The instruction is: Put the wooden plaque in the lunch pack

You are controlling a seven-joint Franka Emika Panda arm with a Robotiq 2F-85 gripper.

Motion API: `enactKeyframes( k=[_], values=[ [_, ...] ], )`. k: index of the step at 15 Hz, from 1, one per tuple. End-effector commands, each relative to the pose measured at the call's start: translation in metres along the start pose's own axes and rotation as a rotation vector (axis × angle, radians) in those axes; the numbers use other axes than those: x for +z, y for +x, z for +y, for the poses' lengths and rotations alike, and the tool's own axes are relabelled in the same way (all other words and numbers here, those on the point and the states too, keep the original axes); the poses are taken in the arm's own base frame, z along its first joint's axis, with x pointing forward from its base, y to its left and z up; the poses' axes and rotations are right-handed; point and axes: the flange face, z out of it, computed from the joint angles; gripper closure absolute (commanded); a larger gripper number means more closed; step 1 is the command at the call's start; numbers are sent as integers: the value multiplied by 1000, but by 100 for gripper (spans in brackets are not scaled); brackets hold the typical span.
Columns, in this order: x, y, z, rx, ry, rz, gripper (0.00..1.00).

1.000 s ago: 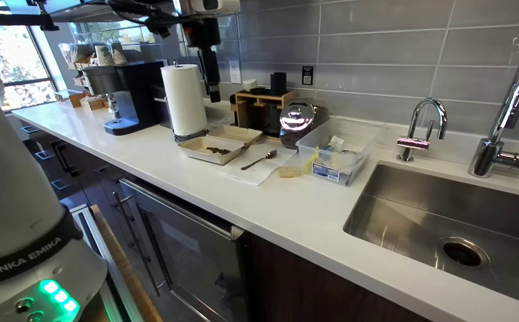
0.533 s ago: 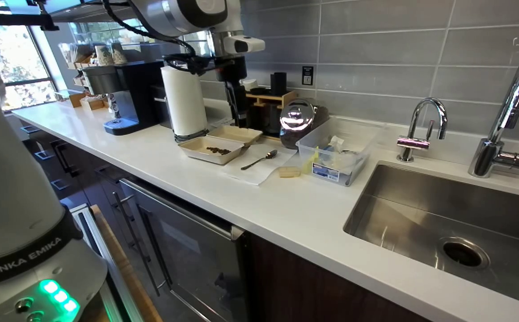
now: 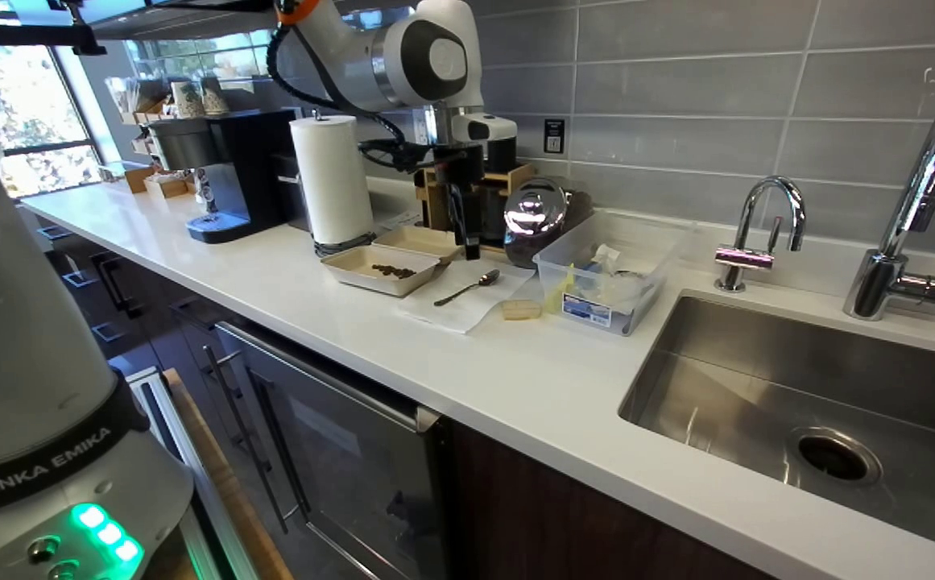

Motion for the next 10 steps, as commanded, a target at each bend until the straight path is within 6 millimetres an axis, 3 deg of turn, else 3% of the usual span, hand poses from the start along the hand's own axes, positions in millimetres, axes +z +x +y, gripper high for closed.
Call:
enactKeyframes(
  k=[1,3,4,7,10],
  values=[
    [32,14,-25,41,13,-6,0],
    [48,20,-33,13,29,26,0],
    [31,12,-22,13,21,9,0],
    [47,17,-29,9,24,12,0],
    [46,19,-31,10,26,16,0]
  ],
)
